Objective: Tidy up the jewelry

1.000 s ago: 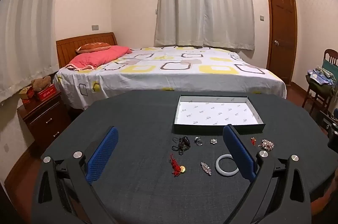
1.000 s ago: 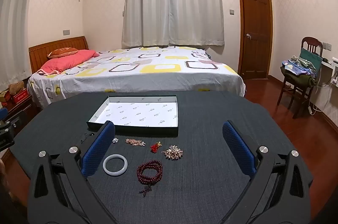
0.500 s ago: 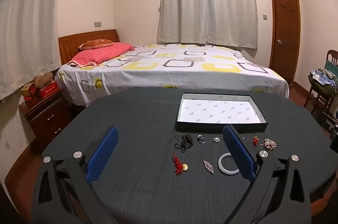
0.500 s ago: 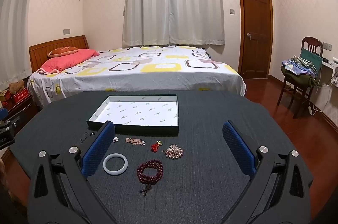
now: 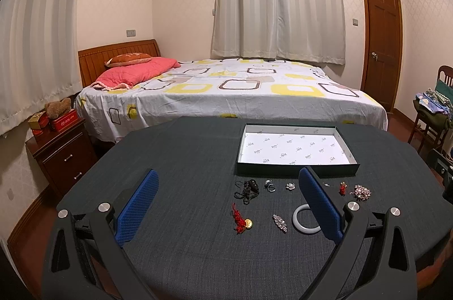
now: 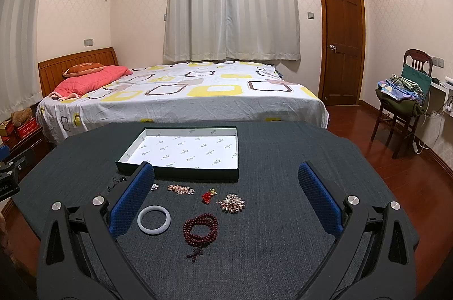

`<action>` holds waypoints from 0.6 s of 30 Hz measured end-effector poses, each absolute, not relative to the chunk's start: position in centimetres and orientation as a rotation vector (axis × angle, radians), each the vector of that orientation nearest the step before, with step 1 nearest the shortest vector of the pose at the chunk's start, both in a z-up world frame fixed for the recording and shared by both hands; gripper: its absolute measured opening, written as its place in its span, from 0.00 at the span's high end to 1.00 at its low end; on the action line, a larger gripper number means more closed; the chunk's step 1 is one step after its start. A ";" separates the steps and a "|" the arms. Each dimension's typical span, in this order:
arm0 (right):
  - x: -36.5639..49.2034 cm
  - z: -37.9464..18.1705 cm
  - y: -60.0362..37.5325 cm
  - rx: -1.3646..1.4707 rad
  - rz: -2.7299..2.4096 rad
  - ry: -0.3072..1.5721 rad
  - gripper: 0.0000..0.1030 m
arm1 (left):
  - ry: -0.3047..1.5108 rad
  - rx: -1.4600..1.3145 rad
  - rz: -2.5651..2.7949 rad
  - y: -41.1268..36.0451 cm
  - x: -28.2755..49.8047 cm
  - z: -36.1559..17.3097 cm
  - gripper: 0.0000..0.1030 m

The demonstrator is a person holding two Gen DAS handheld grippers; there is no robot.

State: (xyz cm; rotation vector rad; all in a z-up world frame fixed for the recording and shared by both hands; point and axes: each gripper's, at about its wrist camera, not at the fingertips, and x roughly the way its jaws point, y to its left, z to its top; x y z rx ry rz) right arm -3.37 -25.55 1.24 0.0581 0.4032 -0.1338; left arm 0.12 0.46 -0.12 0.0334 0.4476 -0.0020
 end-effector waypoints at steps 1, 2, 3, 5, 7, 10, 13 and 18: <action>-3.4 1.3 -25.6 0.059 -0.134 0.402 0.04 | 0.449 0.033 -0.002 0.5 0.2 -0.1 0.07; -3.4 1.4 -25.6 0.059 -0.134 0.402 0.04 | 0.449 0.032 -0.003 0.5 0.2 -0.1 0.07; -3.4 1.4 -25.6 0.059 -0.134 0.402 0.04 | 0.449 0.031 -0.003 0.5 0.2 -0.1 0.07; -3.2 0.9 -25.6 0.059 -0.132 0.403 0.04 | 0.451 0.032 -0.003 0.5 0.2 -0.1 0.07; -3.2 0.9 -25.6 0.058 -0.134 0.402 0.04 | 0.451 0.034 -0.002 0.4 0.2 -0.1 0.07; -3.3 1.1 -25.5 0.058 -0.134 0.401 0.04 | 0.451 0.034 -0.002 0.6 0.1 -0.1 0.07; -3.3 1.3 -25.5 0.058 -0.134 0.400 0.04 | 0.450 0.034 -0.002 0.7 0.1 0.0 0.07; -3.2 1.0 -25.6 0.059 -0.133 0.403 0.04 | 0.453 0.036 -0.002 0.8 0.0 0.1 0.07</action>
